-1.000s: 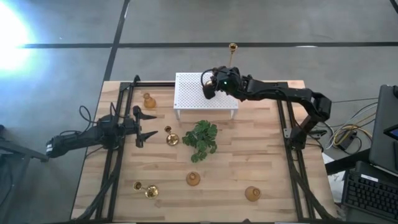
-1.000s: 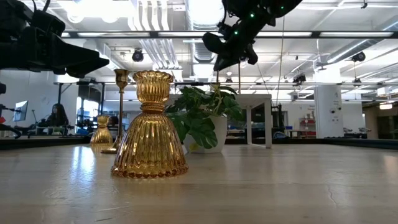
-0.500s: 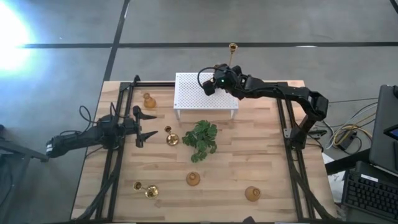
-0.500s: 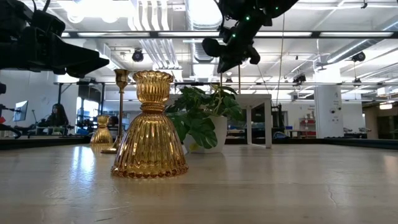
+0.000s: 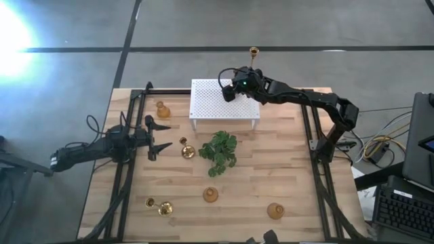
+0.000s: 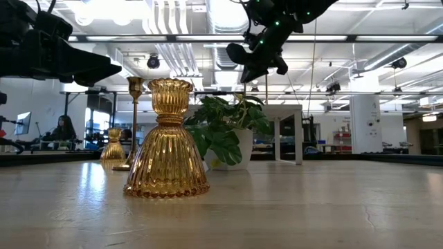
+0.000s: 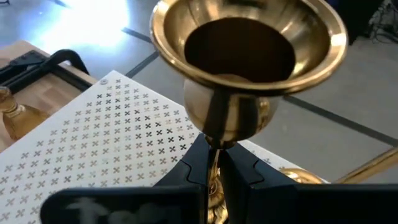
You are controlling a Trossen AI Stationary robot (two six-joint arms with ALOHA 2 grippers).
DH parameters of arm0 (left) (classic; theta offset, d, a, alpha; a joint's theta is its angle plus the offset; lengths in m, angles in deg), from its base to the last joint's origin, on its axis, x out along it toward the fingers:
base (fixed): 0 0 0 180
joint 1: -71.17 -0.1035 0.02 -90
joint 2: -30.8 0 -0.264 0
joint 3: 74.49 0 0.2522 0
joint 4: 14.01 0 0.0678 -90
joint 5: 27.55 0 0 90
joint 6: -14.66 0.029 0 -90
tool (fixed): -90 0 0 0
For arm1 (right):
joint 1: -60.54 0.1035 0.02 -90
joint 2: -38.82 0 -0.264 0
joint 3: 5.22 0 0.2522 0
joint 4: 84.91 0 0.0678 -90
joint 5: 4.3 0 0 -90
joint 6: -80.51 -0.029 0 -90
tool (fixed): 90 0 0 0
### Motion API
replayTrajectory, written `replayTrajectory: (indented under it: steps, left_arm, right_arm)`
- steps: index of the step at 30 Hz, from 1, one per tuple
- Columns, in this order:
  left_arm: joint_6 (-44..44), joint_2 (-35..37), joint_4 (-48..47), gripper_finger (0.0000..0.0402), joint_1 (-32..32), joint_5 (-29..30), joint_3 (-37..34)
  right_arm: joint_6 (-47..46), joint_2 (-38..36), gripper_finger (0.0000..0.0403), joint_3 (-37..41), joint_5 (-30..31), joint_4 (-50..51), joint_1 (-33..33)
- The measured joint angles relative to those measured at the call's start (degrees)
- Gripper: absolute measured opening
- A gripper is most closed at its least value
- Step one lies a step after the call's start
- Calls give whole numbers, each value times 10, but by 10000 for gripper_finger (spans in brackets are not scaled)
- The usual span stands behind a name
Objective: Pick & Place candle stick holders
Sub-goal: Put the small gold candle holder on the shelf
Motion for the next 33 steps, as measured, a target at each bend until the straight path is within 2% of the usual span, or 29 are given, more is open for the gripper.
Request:
replayTrajectory:
  steps: [9, 33]
  left_arm:
    - [0, 0, 0, 319, 0, 0, 0]
    - [0, 0, 0, 319, 0, 0, 0]
  right_arm:
    - [27, 9, 13, 0, -47, 0, -11]
    - [34, 19, 13, 1, -58, -13, -25]
